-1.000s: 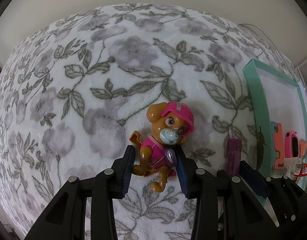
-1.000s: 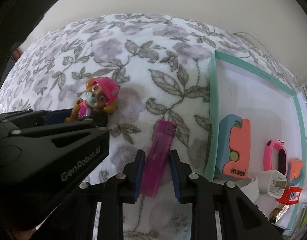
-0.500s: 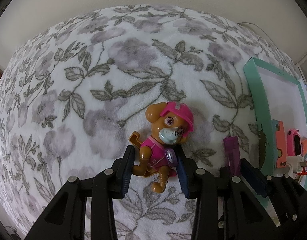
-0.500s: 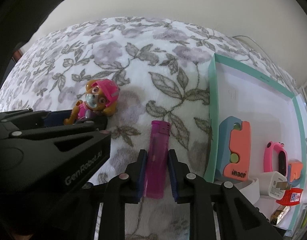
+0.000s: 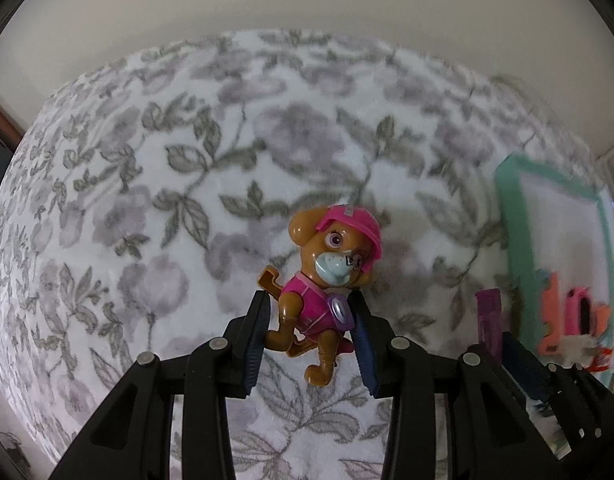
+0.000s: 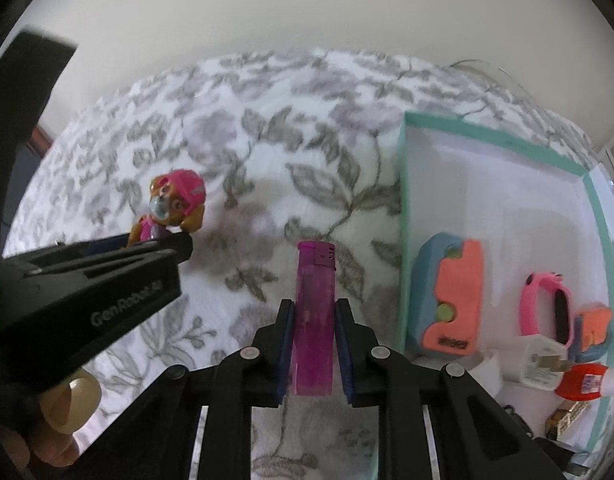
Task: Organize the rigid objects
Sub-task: 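Carry the toy dog and lighter into the tray and open both grippers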
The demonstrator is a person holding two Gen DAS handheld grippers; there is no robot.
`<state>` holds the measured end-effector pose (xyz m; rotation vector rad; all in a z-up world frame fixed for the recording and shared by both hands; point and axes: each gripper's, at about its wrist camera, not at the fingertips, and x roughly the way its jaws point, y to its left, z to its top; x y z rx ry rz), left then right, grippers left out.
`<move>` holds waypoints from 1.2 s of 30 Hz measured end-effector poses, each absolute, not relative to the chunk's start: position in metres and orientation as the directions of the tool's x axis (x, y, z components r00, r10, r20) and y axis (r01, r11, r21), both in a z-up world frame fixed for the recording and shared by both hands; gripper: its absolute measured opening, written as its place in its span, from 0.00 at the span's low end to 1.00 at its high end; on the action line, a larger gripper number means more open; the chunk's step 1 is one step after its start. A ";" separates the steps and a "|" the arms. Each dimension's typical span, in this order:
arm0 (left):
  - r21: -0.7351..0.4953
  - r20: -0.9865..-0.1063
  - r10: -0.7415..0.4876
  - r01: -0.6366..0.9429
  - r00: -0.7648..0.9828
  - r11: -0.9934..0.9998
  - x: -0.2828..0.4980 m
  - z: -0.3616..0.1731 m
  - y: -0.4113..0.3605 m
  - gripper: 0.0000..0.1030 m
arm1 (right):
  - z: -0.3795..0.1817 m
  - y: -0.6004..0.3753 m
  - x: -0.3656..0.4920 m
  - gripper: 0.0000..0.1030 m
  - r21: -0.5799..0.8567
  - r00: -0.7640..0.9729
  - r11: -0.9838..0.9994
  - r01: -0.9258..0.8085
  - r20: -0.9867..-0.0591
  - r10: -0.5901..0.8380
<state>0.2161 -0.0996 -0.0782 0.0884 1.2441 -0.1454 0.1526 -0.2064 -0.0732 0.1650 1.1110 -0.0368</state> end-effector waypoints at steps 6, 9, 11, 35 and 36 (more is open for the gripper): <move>-0.050 -0.894 -0.115 0.159 0.433 0.986 0.205 -0.024 -0.099 0.40 | -0.023 -0.234 0.139 0.21 0.123 0.553 0.980 0.158 -0.833 0.016; -0.076 -0.862 -0.154 0.176 0.483 0.981 0.198 0.004 -0.102 0.40 | 0.002 -0.254 0.127 0.21 0.111 0.600 0.973 0.200 -0.799 -0.033; -0.098 -0.842 -0.189 0.201 0.506 0.975 0.190 0.017 -0.110 0.40 | 0.015 -0.266 0.119 0.21 0.116 0.622 0.968 0.222 -0.781 -0.049; -0.189 -0.864 -0.388 0.508 0.321 0.840 0.135 -0.017 -0.240 0.40 | 0.000 -0.391 0.063 0.21 0.028 0.524 0.873 0.487 -0.809 -0.267; -0.186 -0.870 -0.382 0.509 0.312 0.840 0.134 -0.022 -0.244 0.40 | -0.006 -0.394 0.063 0.21 0.021 0.511 0.871 0.491 -0.817 -0.268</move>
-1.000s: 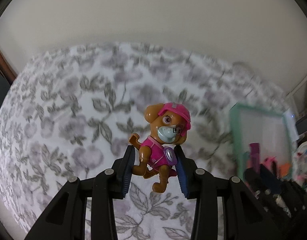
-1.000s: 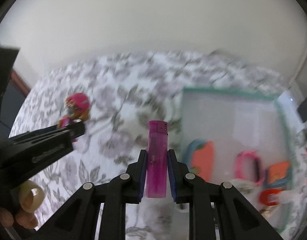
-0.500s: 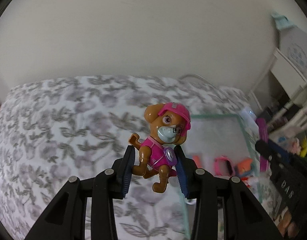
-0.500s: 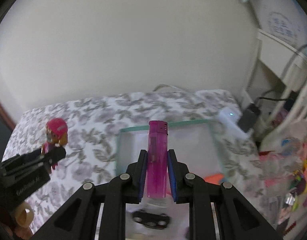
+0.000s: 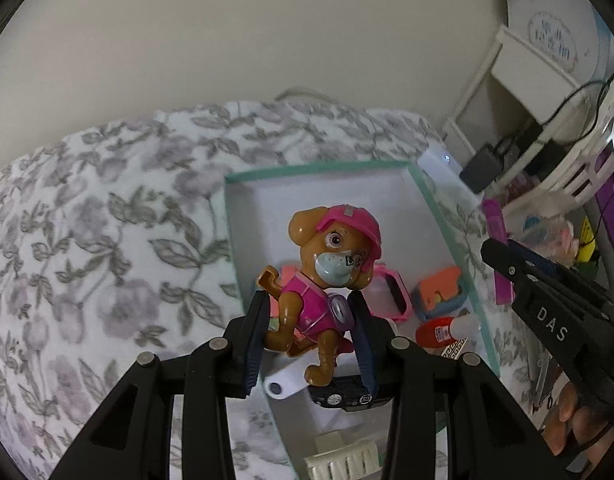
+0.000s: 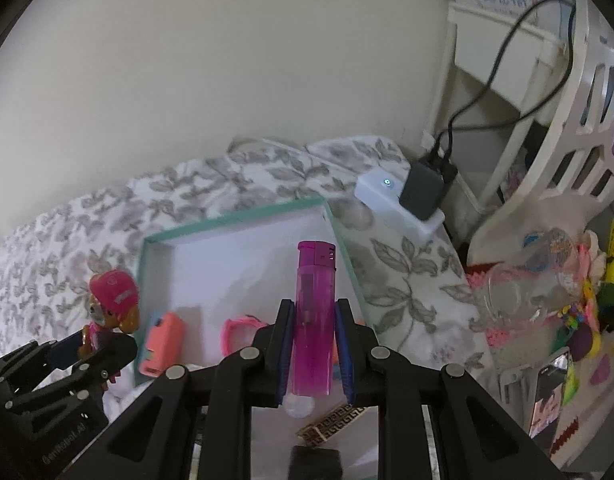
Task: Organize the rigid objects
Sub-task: 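Carry the toy dog and lighter into the tray and open both grippers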
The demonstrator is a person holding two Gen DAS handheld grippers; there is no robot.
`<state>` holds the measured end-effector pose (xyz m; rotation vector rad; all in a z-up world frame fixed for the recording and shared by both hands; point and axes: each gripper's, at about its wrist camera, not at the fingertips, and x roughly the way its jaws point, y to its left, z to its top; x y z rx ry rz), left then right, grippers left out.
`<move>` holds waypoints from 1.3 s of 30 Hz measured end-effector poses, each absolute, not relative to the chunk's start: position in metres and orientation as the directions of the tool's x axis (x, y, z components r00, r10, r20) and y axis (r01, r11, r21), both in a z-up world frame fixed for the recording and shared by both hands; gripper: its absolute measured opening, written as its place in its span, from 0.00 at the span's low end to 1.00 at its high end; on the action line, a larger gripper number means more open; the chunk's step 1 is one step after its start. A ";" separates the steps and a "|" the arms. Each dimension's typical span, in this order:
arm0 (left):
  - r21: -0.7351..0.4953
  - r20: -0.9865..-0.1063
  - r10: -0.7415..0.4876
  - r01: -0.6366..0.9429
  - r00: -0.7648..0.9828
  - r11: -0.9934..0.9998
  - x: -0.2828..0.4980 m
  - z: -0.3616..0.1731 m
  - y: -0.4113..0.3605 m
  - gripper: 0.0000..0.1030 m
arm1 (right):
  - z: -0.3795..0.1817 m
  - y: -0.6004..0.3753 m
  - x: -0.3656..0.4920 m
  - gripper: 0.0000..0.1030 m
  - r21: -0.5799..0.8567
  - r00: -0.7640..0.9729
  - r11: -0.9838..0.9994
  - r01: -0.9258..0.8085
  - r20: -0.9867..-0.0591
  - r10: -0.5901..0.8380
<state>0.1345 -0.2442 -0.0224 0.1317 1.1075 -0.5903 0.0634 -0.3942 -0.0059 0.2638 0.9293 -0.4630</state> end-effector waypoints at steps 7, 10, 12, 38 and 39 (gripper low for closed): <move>-0.184 -0.886 -0.362 0.499 0.288 0.847 0.135 -0.044 -0.253 0.40 | -0.033 -0.404 0.064 0.21 0.024 0.458 0.866 0.499 -0.855 -0.241; -0.197 -0.887 -0.368 0.492 0.278 0.848 0.136 -0.050 -0.254 0.40 | -0.043 -0.403 0.067 0.21 0.027 0.446 0.870 0.492 -0.866 -0.225; -0.206 -0.887 -0.374 0.491 0.272 0.847 0.137 -0.053 -0.255 0.40 | -0.049 -0.402 0.068 0.21 0.032 0.438 0.873 0.486 -0.874 -0.212; -0.131 -0.892 -0.322 0.501 0.318 0.856 0.135 -0.046 -0.255 0.41 | -0.045 -0.383 0.078 0.22 0.008 0.443 0.908 0.418 -0.875 -0.196; -0.133 -0.892 -0.322 0.498 0.318 0.857 0.136 -0.045 -0.254 0.41 | -0.043 -0.382 0.078 0.22 0.009 0.447 0.909 0.417 -0.873 -0.197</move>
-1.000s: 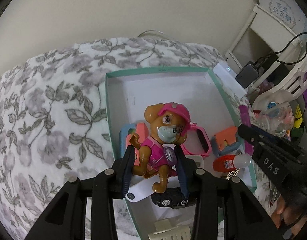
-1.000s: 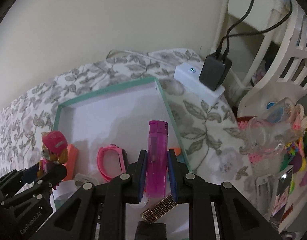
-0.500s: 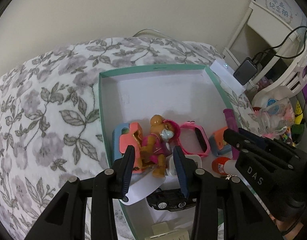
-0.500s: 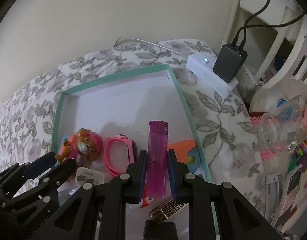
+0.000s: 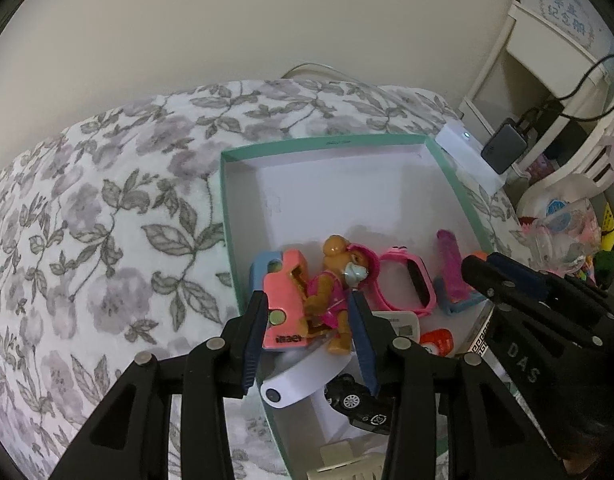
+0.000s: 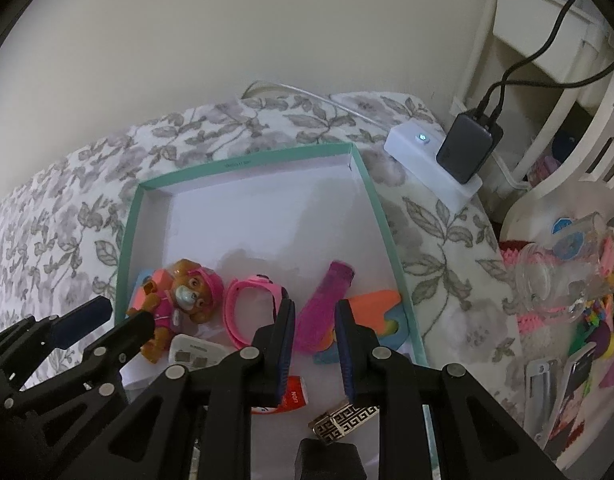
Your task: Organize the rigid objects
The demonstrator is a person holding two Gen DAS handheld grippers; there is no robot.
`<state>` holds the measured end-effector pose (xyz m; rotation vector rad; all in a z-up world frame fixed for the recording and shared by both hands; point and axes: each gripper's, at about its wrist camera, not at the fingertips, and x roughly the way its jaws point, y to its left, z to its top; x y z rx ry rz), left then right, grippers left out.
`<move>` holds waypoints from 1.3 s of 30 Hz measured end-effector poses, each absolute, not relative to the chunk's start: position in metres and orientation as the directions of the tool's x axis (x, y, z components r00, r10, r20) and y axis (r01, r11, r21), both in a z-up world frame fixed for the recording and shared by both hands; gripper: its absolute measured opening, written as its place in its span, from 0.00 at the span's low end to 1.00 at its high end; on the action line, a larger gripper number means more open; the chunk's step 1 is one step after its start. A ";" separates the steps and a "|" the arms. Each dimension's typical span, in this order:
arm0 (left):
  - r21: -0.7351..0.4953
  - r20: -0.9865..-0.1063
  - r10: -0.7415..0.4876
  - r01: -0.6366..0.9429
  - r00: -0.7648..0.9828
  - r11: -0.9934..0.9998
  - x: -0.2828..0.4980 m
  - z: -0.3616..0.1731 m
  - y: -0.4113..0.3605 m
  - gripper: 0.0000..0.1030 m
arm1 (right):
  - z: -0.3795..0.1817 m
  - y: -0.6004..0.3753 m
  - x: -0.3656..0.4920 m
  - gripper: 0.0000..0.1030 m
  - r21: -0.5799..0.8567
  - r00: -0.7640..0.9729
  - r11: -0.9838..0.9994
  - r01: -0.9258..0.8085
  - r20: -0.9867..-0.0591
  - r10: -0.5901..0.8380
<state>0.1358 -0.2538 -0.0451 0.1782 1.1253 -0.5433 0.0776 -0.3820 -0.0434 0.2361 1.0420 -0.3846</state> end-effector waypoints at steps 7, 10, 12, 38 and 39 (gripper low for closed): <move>-0.115 -0.879 -0.311 0.472 0.361 0.874 0.140 -0.030 -0.244 0.63 | -0.024 -0.376 0.073 0.22 0.012 0.489 0.911 0.412 -0.847 -0.210; -0.122 -0.874 -0.309 0.447 0.374 0.886 0.145 -0.024 -0.237 0.72 | -0.015 -0.374 0.072 0.27 0.011 0.507 0.911 0.412 -0.834 -0.219; -0.132 -0.874 -0.308 0.427 0.375 0.895 0.149 -0.022 -0.232 0.78 | -0.011 -0.373 0.071 0.43 0.010 0.515 0.911 0.412 -0.827 -0.224; -0.031 -0.902 -0.117 0.208 0.416 0.978 0.171 -0.031 -0.191 0.91 | -0.010 -0.365 0.076 0.76 0.024 0.519 0.911 0.413 -0.828 -0.214; -0.029 -0.903 -0.112 0.201 0.414 0.979 0.172 -0.031 -0.190 0.91 | -0.010 -0.365 0.077 0.77 0.022 0.517 0.910 0.414 -0.828 -0.215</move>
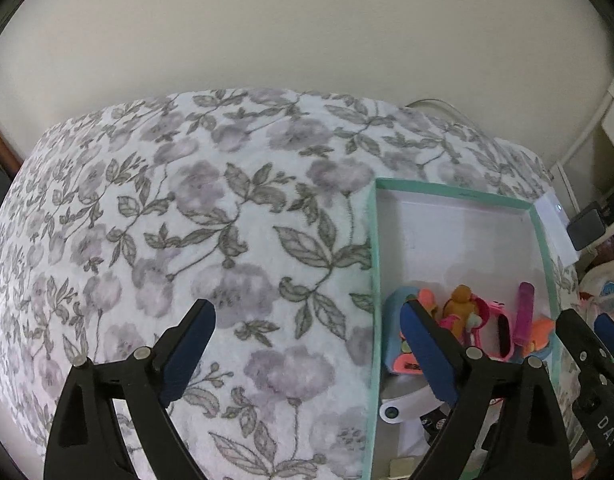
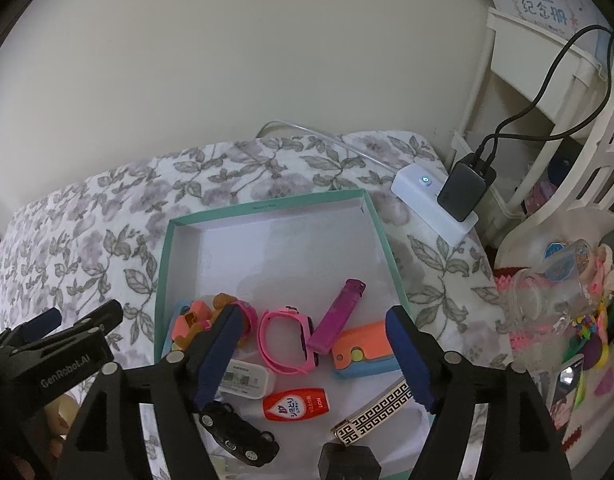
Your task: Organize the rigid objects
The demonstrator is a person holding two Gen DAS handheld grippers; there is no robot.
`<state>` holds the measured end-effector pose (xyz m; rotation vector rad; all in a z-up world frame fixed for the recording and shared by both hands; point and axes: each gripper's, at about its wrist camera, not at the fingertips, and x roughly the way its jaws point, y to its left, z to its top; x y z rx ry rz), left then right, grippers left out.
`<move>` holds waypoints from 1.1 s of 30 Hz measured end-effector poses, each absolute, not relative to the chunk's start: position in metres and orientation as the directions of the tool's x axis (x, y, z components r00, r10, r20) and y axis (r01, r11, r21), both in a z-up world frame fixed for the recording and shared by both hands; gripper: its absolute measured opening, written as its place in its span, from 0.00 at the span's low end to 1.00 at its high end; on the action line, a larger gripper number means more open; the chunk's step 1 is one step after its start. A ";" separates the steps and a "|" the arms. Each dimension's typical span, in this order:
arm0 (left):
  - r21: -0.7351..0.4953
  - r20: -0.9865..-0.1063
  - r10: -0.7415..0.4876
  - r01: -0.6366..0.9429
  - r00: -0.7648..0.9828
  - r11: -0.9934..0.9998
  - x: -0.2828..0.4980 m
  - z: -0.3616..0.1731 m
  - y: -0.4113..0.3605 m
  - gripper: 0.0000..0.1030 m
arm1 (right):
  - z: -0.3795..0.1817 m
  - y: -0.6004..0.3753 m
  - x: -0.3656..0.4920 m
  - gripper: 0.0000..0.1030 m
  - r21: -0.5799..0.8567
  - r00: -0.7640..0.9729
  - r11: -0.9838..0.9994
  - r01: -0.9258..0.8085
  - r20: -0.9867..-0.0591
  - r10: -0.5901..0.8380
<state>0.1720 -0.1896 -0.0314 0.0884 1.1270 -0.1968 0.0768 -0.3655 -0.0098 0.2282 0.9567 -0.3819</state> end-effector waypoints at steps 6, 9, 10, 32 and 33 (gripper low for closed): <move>-0.027 -0.906 -0.101 0.182 0.412 0.983 0.174 -0.033 -0.187 0.91 | -0.012 -0.365 0.079 0.77 0.014 0.506 0.910 0.415 -0.834 -0.218; -0.025 -0.906 -0.096 0.174 0.413 0.984 0.176 -0.033 -0.185 0.92 | -0.013 -0.364 0.080 0.78 0.010 0.502 0.911 0.412 -0.837 -0.218; -0.025 -0.906 -0.094 0.169 0.413 0.985 0.176 -0.033 -0.184 0.92 | -0.013 -0.364 0.080 0.78 0.010 0.501 0.911 0.411 -0.838 -0.217; -0.031 -0.899 -0.059 0.072 0.435 0.997 0.112 0.026 -0.116 0.93 | 0.031 -0.303 0.032 0.94 0.004 0.543 0.934 0.356 -0.815 -0.203; -0.030 -0.899 -0.056 0.066 0.435 0.997 0.107 0.027 -0.111 0.93 | 0.033 -0.299 0.024 0.94 0.006 0.548 0.935 0.353 -0.812 -0.202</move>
